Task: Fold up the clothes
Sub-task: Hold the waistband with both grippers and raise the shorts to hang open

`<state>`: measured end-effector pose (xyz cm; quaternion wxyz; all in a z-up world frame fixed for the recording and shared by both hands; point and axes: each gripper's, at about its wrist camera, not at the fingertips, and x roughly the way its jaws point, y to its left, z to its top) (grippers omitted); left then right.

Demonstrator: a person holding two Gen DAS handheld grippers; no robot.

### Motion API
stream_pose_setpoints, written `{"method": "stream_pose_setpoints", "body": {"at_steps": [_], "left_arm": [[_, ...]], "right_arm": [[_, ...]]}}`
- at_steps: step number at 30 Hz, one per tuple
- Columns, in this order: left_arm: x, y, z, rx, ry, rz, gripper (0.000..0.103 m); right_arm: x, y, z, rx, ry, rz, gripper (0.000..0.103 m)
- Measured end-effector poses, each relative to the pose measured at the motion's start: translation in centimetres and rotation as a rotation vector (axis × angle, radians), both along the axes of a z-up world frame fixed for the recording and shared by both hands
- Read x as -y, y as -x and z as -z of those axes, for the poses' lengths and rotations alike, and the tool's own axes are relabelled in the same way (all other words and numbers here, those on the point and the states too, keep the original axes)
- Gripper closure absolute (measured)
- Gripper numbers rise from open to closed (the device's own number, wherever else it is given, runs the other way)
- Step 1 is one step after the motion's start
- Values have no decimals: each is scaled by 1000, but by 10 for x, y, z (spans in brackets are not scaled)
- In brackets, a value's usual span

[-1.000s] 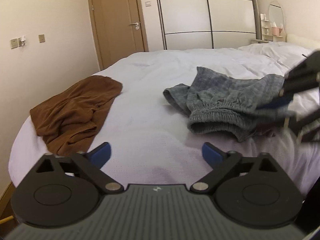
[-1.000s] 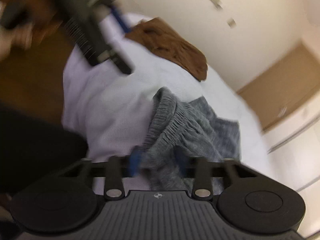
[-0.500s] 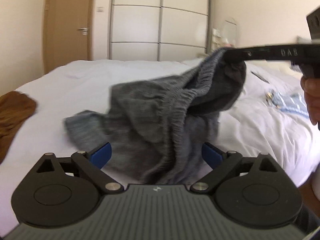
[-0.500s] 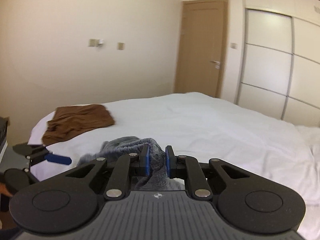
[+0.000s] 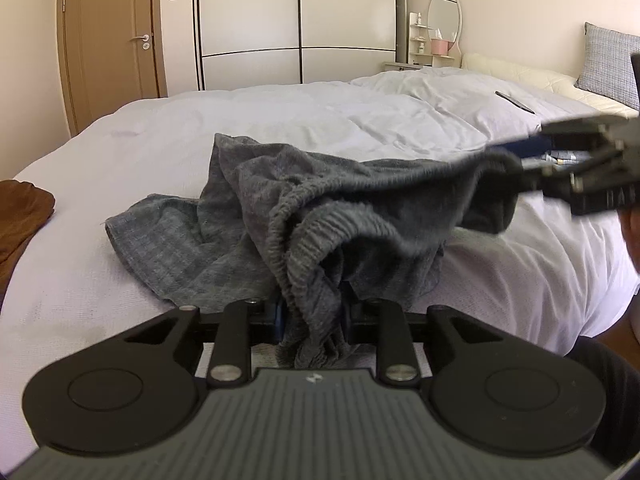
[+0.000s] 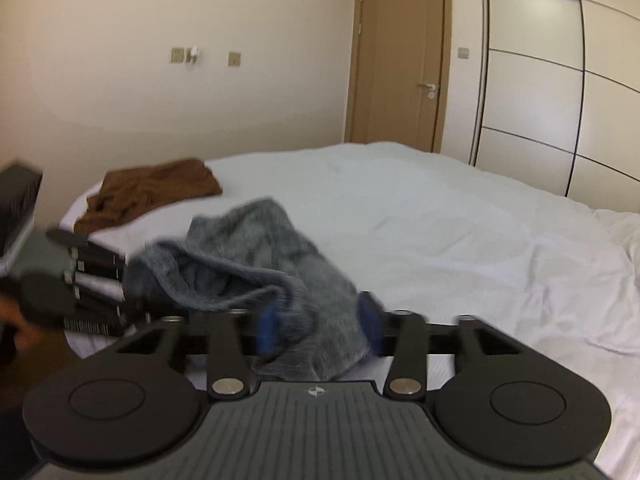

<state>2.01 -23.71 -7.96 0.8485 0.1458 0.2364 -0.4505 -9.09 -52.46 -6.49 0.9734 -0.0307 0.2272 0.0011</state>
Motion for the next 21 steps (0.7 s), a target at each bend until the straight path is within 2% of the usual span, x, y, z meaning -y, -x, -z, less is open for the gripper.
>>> {"method": "stream_pose_setpoints", "body": {"at_steps": [6,9,14,15,16,17,19,21], "left_arm": [[2,-4,0,3,-3,9,81],[1,-4,-1,7,-3,9,81],[-5,-2,-3,24,-3,-3,79],[-7,-1,-4,31,-4,-6,79],[-9,1,-4,39,-5,-8,77],[-12,3,-5,45,-5,-13,70],[-17,7,-3,53,0,-29,60],[-22,10,-2,54,6,-39,58]], "right_arm": [[-13,15,23,-33,-54,-21,48],[-27,19,32,-43,43,-26,48],[-53,16,44,9,341,-63,47],[-57,14,47,15,407,-74,49],[-58,11,48,6,443,-87,62],[-57,9,47,-1,447,-98,85],[-54,9,39,8,444,-99,86],[-49,9,27,24,426,-89,87]]}}
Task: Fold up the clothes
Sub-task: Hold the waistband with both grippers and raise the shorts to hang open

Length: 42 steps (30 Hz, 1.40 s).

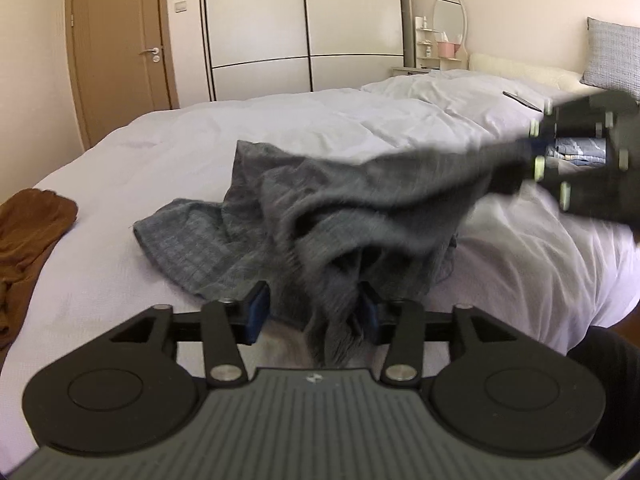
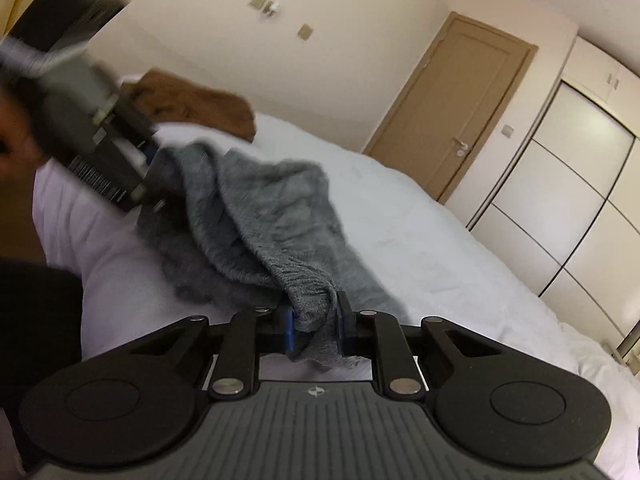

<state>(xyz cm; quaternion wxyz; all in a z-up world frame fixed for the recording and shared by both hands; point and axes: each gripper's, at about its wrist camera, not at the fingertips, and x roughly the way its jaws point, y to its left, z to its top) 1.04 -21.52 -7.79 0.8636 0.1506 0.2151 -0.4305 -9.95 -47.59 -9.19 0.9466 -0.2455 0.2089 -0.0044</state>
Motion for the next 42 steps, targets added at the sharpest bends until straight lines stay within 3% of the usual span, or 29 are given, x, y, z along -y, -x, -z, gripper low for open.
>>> {"method": "stream_pose_setpoints", "body": {"at_steps": [10,12,13,14,17,21,25,30,35,42], "left_arm": [[17,13,8,14,21,59,57],[19,15,7,6,34,90,68],[20,15,6,4,40,105,84],[20,16,3,5,46,117,91],[14,17,-11,33,74,125,94],[-6,12,-63,138,136,100,94],[-21,17,-150,368,195,85,94],[-34,49,-242,596,282,73,94],[-44,85,-288,698,343,65,94],[-22,102,-312,723,380,91,94]], "right_arm": [[29,11,-90,195,-77,73,88],[32,14,-98,213,-82,89,88],[34,16,-101,218,-85,98,88],[36,17,-104,222,-87,107,88],[42,21,-104,219,-102,139,89],[45,31,-114,237,-105,184,90],[43,47,-141,293,-84,206,91],[30,80,-201,446,-51,191,91],[9,129,-254,614,-3,193,91],[-7,173,-292,698,156,216,91]]}}
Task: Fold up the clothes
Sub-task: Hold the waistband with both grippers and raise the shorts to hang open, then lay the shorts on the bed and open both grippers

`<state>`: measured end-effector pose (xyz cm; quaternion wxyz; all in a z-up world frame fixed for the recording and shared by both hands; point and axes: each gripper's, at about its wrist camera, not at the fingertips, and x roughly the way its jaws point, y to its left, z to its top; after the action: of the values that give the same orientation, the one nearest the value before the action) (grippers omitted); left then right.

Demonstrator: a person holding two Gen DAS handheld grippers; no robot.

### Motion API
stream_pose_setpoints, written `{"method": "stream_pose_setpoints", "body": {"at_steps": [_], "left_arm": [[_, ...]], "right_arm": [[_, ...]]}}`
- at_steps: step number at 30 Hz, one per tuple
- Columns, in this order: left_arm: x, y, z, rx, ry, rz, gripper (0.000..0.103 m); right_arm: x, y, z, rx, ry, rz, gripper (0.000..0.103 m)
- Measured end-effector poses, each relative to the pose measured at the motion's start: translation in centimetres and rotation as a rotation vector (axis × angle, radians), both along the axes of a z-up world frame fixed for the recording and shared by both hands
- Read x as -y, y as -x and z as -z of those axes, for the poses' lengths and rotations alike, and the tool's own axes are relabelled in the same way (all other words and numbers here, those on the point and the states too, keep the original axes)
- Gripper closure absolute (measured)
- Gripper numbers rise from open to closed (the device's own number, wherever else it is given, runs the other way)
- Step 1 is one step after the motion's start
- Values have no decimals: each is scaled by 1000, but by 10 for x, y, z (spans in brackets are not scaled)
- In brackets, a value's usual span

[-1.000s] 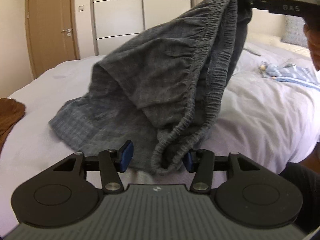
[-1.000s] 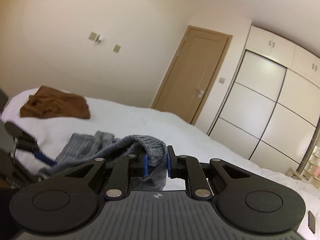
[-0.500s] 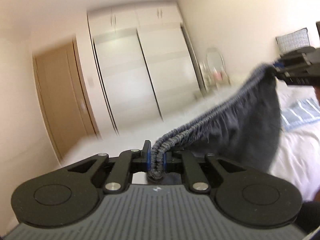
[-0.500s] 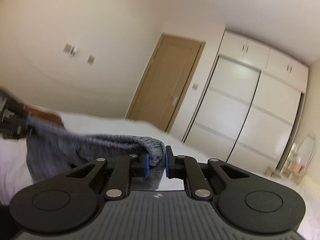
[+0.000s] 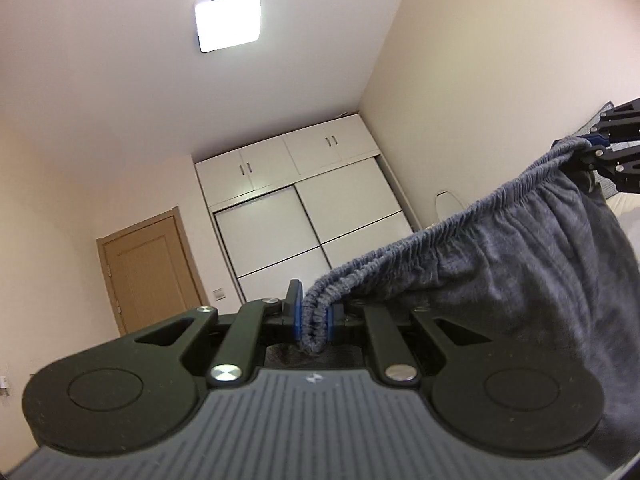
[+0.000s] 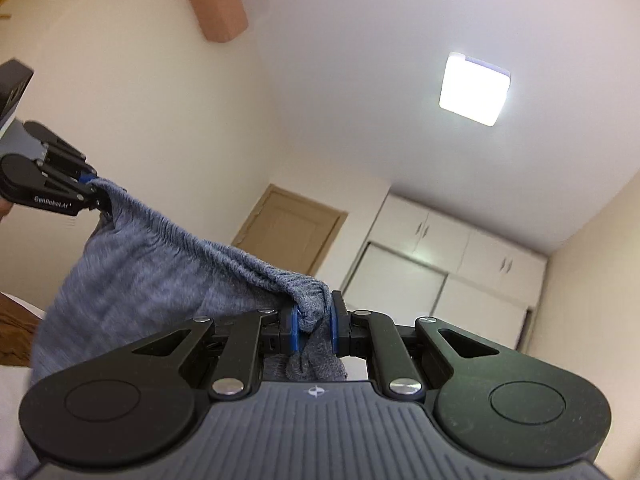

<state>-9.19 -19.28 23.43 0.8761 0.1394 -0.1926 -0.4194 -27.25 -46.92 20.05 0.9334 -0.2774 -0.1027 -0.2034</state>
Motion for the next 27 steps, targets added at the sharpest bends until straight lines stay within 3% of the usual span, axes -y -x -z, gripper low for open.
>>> {"method": "stream_pose_setpoints", "body": {"at_steps": [4,8,11,15,16,17,19,21,23,27], "left_arm": [[36,-17,6,-36,-37,24,94],[98,-62,36,-102,-127,3,94],[163,-114,80,-184,-232,-40,93],[259,-195,171,-397,-410,-82,89],[272,-210,192,-460,-453,-77,88],[281,-223,213,-510,-490,-75,86],[280,-237,243,-564,-516,-82,80],[264,-244,264,-615,-509,-98,80],[246,-252,281,-671,-499,-116,79],[198,-250,297,-762,-476,-136,69]], "right_arm": [[16,-3,-3,1,16,49,92],[51,-35,13,-44,-15,98,91],[89,-72,34,-107,-56,144,91],[171,-161,90,-268,-216,205,89],[194,-184,110,-307,-264,219,79],[214,-204,130,-362,-328,232,62],[253,-243,170,-469,-454,254,60],[267,-247,194,-485,-543,237,60],[270,-235,209,-480,-574,236,52],[277,-192,243,-523,-686,273,49]]}}
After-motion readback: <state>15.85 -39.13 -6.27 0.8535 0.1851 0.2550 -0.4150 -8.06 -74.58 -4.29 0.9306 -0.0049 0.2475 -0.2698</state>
